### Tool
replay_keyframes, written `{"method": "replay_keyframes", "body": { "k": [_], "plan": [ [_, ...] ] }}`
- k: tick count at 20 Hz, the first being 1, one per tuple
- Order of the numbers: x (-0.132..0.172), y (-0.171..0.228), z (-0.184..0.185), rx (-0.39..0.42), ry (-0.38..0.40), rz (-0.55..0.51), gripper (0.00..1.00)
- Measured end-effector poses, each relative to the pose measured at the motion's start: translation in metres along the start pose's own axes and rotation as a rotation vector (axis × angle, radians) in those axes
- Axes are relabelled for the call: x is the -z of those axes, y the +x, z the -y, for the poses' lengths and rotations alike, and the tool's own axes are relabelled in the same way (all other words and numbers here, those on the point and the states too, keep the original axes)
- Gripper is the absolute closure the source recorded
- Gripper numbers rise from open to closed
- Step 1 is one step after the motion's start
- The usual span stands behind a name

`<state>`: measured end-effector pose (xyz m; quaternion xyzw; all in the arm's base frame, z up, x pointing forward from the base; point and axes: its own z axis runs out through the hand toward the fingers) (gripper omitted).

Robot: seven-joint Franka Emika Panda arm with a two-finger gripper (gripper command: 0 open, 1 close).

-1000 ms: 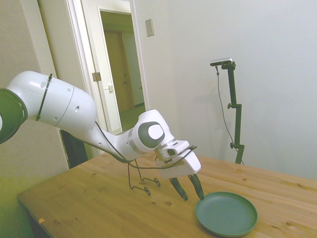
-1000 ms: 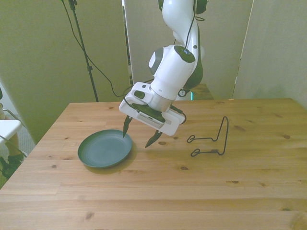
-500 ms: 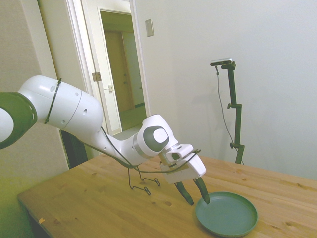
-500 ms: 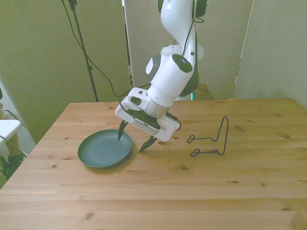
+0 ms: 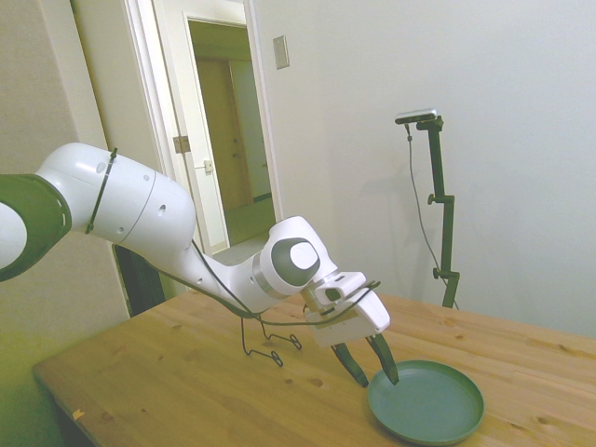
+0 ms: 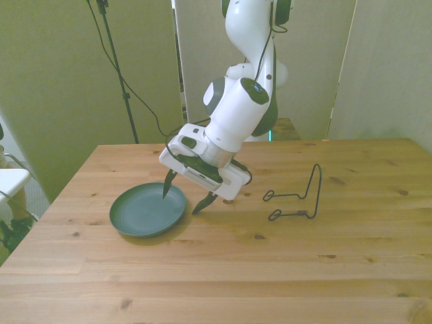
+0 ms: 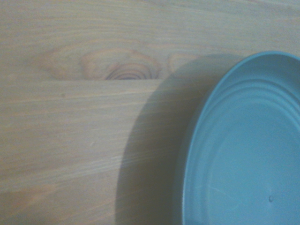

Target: Load the plate

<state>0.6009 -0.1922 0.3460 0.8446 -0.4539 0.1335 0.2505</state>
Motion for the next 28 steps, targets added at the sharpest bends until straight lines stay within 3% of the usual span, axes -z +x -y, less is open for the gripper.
{"method": "replay_keyframes", "body": {
  "k": [21,28],
  "plan": [
    [-0.029,0.005,-0.010,0.010,-0.004,-0.025,1.00],
    [-0.016,0.003,-0.010,0.017,0.042,-0.002,1.00]
  ]
}}
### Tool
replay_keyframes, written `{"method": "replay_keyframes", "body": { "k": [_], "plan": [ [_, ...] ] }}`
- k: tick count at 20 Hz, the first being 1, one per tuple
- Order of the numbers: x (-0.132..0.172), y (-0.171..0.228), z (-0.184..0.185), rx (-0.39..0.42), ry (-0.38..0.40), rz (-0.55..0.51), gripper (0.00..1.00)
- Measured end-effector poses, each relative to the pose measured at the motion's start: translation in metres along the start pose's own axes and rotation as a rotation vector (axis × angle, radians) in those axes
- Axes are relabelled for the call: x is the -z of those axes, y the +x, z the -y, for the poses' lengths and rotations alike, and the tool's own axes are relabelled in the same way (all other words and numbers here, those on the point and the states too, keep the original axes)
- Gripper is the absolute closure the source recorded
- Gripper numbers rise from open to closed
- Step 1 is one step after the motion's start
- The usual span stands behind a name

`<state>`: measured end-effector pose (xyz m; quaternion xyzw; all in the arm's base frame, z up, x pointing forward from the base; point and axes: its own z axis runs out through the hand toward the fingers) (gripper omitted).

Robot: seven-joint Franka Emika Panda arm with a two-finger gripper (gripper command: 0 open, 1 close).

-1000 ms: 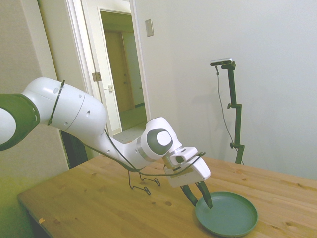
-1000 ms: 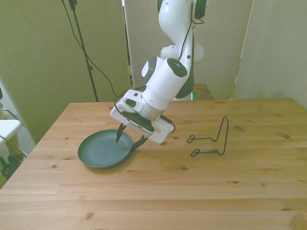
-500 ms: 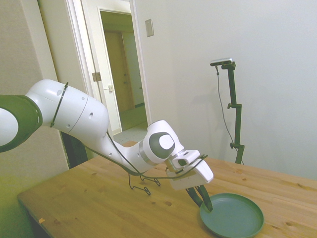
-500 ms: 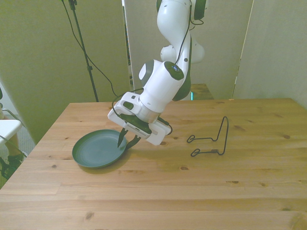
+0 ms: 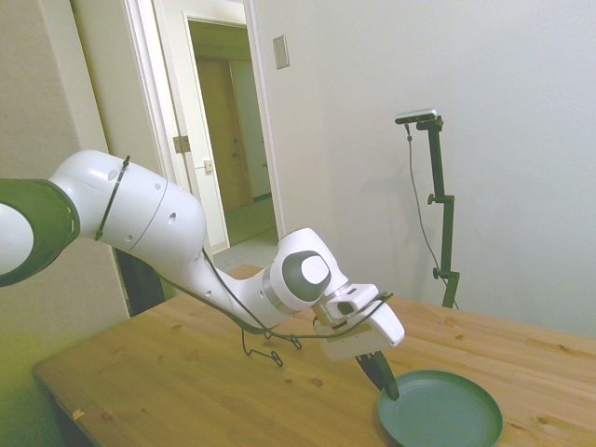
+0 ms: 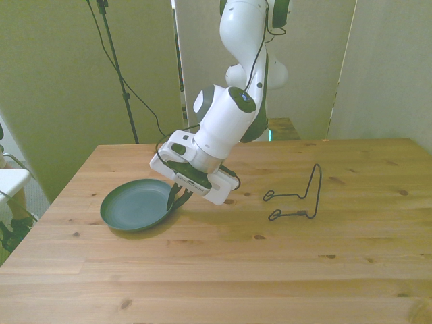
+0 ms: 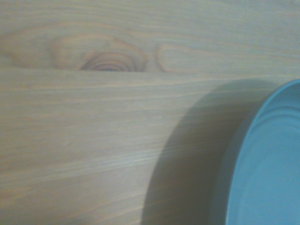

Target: Load the plate

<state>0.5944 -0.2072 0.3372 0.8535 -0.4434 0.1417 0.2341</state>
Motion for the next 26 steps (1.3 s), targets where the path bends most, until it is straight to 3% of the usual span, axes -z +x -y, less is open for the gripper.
{"method": "replay_keyframes", "body": {
  "k": [7,13,19,26],
  "plan": [
    [0.108,-0.025,-0.031,0.031,0.218,0.074,1.00],
    [0.198,-0.043,-0.062,0.114,0.466,0.151,1.00],
    [0.248,-0.056,-0.080,0.236,0.698,0.281,1.00],
    [0.282,-0.051,-0.086,0.362,0.837,0.462,1.00]
  ]
}}
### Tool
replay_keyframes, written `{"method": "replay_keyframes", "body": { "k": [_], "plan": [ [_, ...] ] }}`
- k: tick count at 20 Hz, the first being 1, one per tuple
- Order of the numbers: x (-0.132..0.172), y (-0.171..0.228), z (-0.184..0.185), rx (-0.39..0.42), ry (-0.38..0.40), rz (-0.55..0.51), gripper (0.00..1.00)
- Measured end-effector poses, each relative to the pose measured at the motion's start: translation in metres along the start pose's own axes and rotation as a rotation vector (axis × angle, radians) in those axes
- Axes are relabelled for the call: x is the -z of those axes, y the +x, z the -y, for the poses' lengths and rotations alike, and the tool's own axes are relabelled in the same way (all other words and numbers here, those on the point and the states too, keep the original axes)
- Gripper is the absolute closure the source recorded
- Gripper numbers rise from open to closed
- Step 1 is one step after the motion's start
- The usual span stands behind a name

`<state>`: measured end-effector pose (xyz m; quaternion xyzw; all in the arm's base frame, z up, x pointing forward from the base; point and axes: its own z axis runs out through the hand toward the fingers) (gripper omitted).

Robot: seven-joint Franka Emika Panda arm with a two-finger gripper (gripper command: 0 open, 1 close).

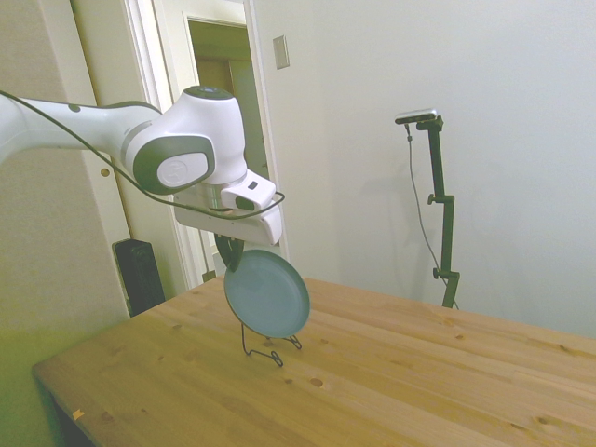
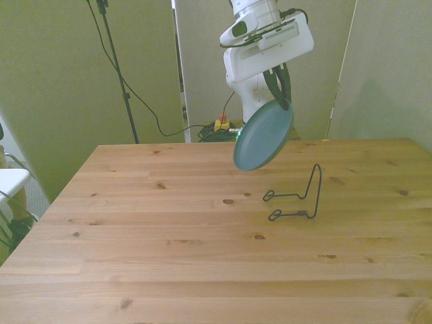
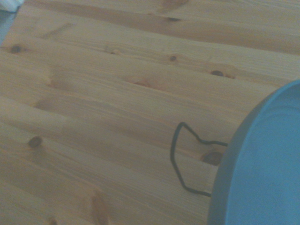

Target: Load the plate

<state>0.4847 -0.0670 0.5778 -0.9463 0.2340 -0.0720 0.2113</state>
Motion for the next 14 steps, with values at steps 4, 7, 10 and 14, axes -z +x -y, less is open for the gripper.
{"method": "replay_keyframes", "body": {
  "k": [4,7,10,14],
  "plan": [
    [0.005,0.010,-0.014,-0.027,0.006,0.013,1.00],
    [0.002,0.013,-0.015,-0.018,0.053,0.021,1.00],
    [-0.003,0.019,-0.019,0.011,0.143,0.043,1.00],
    [-0.022,0.024,-0.025,0.070,0.231,0.107,1.00]
  ]
}}
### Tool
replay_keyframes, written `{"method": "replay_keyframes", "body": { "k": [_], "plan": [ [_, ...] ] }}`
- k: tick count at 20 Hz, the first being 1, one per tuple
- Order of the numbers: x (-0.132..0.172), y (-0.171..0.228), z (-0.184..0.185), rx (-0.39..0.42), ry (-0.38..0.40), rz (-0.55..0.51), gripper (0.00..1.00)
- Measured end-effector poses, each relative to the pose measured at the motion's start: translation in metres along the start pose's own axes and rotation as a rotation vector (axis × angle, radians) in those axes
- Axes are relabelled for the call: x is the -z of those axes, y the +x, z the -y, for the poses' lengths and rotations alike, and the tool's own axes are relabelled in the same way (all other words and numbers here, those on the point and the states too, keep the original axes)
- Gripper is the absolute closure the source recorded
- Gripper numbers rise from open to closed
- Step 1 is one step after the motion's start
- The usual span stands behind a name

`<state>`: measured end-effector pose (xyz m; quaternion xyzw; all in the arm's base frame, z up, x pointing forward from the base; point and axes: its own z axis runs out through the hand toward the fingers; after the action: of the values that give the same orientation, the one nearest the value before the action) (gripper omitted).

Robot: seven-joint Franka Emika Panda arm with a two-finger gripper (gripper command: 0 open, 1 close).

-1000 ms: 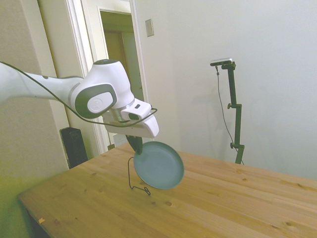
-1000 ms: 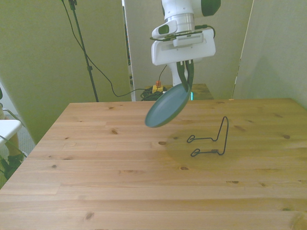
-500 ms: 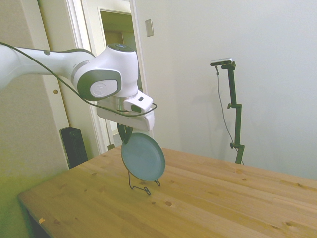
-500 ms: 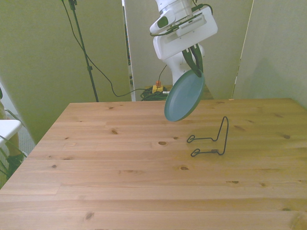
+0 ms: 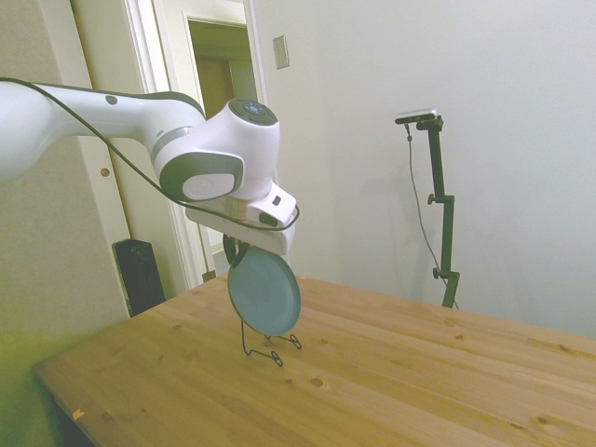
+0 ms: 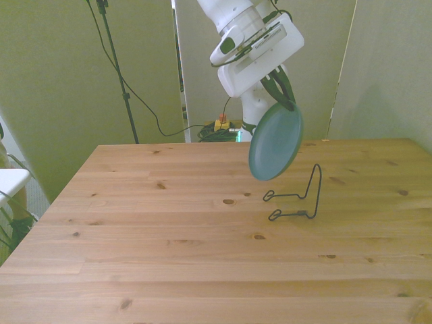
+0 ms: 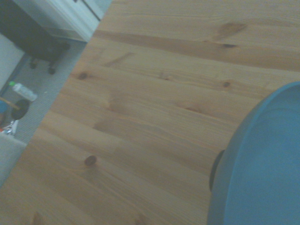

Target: Load the plate

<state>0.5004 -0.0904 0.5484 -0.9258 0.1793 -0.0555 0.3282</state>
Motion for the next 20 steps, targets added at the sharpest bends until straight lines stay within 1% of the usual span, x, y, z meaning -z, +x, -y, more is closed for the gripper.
{"method": "replay_keyframes", "body": {
  "k": [4,6,11,15,20],
  "plan": [
    [-0.018,0.005,-0.008,0.040,0.049,0.065,1.00],
    [-0.021,0.008,-0.011,0.051,0.062,0.069,1.00],
    [-0.021,0.017,-0.012,0.047,0.085,0.054,1.00],
    [-0.029,0.024,-0.007,0.054,0.082,0.038,1.00],
    [-0.049,0.026,0.004,0.070,0.069,0.034,1.00]
  ]
}}
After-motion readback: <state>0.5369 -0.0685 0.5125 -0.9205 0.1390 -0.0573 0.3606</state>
